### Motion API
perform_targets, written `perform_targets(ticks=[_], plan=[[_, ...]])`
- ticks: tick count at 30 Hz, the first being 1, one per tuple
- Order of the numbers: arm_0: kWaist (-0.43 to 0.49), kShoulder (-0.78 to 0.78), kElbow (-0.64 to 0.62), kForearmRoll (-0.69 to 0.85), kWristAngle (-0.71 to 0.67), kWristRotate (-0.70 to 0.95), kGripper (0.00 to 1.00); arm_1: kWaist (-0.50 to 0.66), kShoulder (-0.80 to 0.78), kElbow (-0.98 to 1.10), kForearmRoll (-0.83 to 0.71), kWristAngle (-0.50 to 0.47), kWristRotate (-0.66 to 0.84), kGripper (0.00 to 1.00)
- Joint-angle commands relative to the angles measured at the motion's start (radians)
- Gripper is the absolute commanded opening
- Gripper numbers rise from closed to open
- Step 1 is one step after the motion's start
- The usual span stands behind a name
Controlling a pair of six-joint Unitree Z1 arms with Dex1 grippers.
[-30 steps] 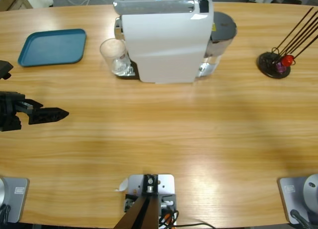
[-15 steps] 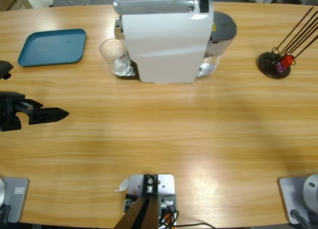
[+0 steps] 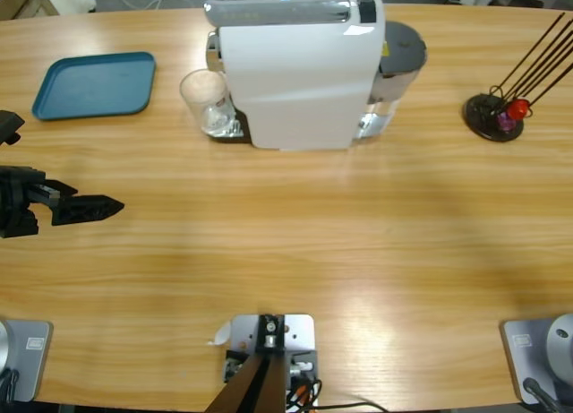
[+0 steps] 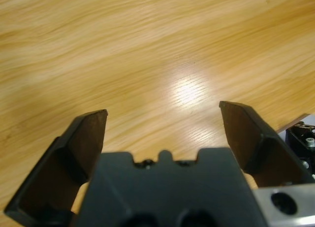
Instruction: Pour coffee
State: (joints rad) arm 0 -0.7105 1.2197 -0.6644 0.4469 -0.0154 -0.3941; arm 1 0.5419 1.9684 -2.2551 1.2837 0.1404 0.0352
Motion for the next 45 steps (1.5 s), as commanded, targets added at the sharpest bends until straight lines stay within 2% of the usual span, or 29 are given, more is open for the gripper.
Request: perform_targets(ticks=[1,3,9,20,25,35,45], plan=[[-0.007,-0.004,0.017,-0.038,0.006,0.128,0.991,0.109,-0.243,0.176,-0.053,0.014,-0.021,1.000],[-0.007,-0.026,0.009,-0.047,-0.010,0.169,0.991,0.131,-0.328,0.405,-0.182,0.037,-0.021,1.000],[-0.007,-0.064,-0.031,-0.058,-0.138,0.204,0.991,0.132,-0.611,1.134,-0.834,0.094,-0.021,1.000],[-0.006,-0.062,-0.028,-0.078,-0.179,0.227,1.000,0.132,-0.683,1.402,-0.903,0.217,-0.028,1.000],[-0.006,-0.066,-0.019,-0.098,-0.179,0.239,1.000,0.132,-0.715,1.533,-1.078,0.235,-0.046,1.000],[0.002,-0.084,0.009,-0.117,-0.169,0.241,1.000,0.132,-0.769,1.577,-1.090,0.179,-0.046,1.000],[0.002,-0.080,0.017,-0.145,-0.169,0.256,1.000,0.132,-0.761,1.581,-1.089,0.165,-0.054,1.000]])
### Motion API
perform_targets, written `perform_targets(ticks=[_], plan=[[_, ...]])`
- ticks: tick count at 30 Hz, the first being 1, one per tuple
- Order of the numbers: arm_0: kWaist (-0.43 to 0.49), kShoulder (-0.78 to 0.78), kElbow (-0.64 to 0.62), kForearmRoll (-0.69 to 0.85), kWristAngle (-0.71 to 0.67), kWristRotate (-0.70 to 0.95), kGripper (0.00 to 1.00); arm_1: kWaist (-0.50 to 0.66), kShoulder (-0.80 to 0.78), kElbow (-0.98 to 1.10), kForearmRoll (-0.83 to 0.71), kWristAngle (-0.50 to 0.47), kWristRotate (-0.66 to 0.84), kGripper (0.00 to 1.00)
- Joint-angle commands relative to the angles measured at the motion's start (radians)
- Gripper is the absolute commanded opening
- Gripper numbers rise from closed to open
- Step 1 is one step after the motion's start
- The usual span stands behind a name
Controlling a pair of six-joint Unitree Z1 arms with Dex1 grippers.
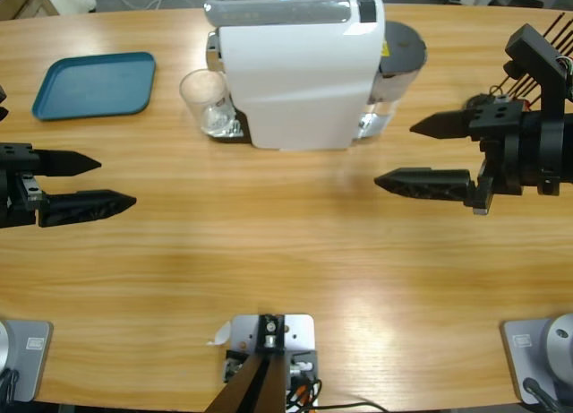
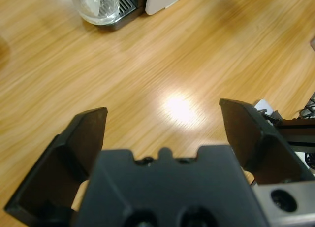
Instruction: Pour coffee
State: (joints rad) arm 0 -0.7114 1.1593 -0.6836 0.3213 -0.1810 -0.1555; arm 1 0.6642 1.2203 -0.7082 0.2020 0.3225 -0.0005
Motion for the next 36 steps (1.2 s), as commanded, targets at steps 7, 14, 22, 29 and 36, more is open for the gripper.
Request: perform_targets(ticks=[7,14,22,29,36], plan=[[0.003,-0.014,0.041,-0.032,-0.003,0.019,1.000,0.009,-0.018,0.039,-0.004,-0.022,-0.018,1.000],[0.006,-0.013,0.044,-0.032,0.011,0.017,1.000,0.006,0.018,-0.120,0.187,-0.044,-0.032,0.879],[0.063,0.060,-0.011,-0.056,0.054,0.018,1.000,-0.100,0.255,-0.876,0.639,-0.151,-0.077,0.000],[0.069,0.122,-0.024,-0.084,0.054,0.017,1.000,-0.101,0.567,-1.338,0.991,-0.123,-0.019,0.000],[0.069,0.111,-0.008,-0.084,0.054,0.017,1.000,-0.115,0.715,-1.360,1.050,-0.114,0.005,0.000]])
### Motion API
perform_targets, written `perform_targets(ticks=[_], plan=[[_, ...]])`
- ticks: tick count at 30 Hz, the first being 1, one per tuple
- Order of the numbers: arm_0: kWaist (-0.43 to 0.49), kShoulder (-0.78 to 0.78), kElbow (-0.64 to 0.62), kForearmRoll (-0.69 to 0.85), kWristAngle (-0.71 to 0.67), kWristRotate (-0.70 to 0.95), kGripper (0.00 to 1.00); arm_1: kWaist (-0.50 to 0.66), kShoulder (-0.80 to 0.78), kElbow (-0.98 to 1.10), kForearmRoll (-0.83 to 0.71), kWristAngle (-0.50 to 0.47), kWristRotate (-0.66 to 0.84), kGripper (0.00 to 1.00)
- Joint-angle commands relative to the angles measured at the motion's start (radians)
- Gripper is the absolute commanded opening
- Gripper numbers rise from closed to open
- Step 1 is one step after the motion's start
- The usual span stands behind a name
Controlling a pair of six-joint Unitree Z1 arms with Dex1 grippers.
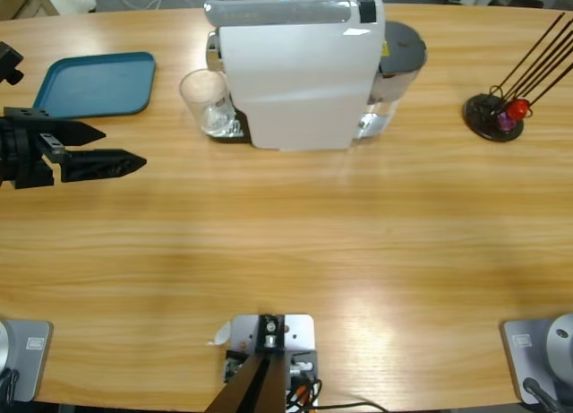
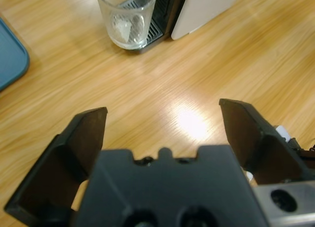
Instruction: Pour coffee
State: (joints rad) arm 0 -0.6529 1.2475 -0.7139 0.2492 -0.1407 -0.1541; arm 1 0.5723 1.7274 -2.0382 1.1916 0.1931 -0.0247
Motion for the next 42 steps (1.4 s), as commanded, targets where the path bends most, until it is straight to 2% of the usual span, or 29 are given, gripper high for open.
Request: perform_targets(ticks=[1,6,10,15,42], plan=[[0.010,0.022,0.026,-0.011,0.013,0.016,1.000,-0.023,0.219,-0.043,0.060,0.013,0.029,0.000],[0.010,0.035,0.033,-0.012,0.010,0.017,1.000,-0.046,0.273,-0.121,0.056,-0.012,0.028,0.000],[0.010,0.044,0.038,-0.019,0.010,0.018,1.000,-0.046,0.289,-0.108,0.059,-0.016,0.029,0.000],[0.022,0.044,0.040,-0.022,0.012,0.018,1.000,-0.051,0.291,-0.081,0.079,-0.082,0.020,0.000],[0.025,0.053,0.046,-0.037,0.012,0.018,1.000,-0.025,0.307,-0.083,0.097,-0.024,-0.009,0.000]])
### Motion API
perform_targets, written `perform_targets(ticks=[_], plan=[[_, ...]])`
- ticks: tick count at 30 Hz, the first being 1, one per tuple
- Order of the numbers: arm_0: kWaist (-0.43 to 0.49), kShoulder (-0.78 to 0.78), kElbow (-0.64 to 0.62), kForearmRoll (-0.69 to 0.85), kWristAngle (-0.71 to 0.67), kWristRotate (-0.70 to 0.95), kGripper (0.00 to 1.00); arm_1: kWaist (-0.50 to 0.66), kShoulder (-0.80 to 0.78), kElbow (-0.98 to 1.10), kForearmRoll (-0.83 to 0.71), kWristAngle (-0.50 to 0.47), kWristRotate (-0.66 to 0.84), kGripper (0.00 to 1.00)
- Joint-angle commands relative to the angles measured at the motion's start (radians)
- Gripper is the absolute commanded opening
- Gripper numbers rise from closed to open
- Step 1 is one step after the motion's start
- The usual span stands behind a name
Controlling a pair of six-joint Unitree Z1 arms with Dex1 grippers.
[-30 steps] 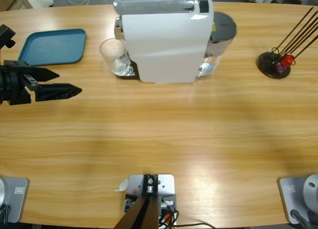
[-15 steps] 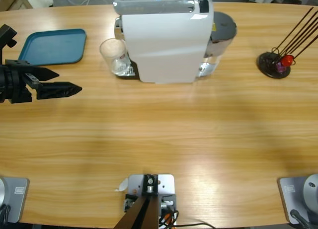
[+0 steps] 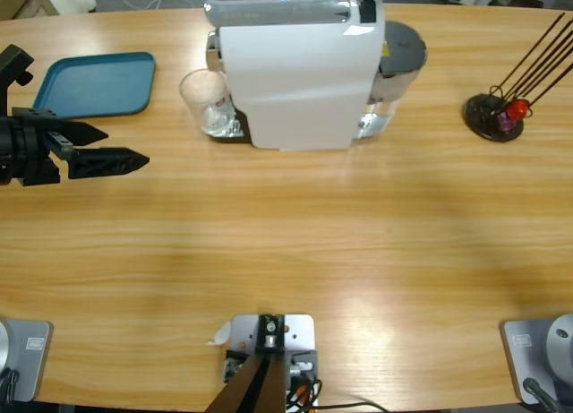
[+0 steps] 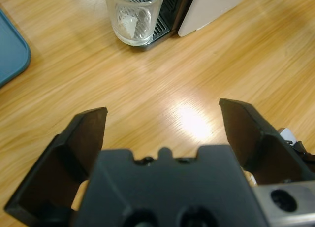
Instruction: Pour coffee
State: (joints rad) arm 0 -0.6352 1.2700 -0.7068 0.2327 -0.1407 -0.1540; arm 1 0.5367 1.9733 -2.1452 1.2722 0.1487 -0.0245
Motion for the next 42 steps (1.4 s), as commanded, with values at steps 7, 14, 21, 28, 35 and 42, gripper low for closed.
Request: perform_targets(ticks=[7,14,21,28,35,42], plan=[[0.008,0.038,0.041,-0.025,0.010,0.018,1.000,0.016,0.061,0.019,0.019,0.028,-0.012,0.000],[0.008,0.038,0.043,-0.026,0.010,0.018,1.000,0.028,0.051,0.016,0.025,0.034,-0.015,0.000],[0.008,0.038,0.044,-0.026,0.010,0.018,1.000,0.028,0.059,0.027,0.029,0.033,-0.015,0.000],[0.008,0.037,0.044,-0.026,0.010,0.018,1.000,0.022,0.077,0.056,0.042,0.030,-0.015,0.000],[0.008,0.038,0.046,-0.026,0.010,0.018,1.000,0.013,0.129,0.058,0.065,0.059,-0.014,0.000],[0.008,0.038,0.046,-0.026,0.010,0.018,1.000,0.013,0.118,0.029,0.068,0.055,-0.015,0.000]])
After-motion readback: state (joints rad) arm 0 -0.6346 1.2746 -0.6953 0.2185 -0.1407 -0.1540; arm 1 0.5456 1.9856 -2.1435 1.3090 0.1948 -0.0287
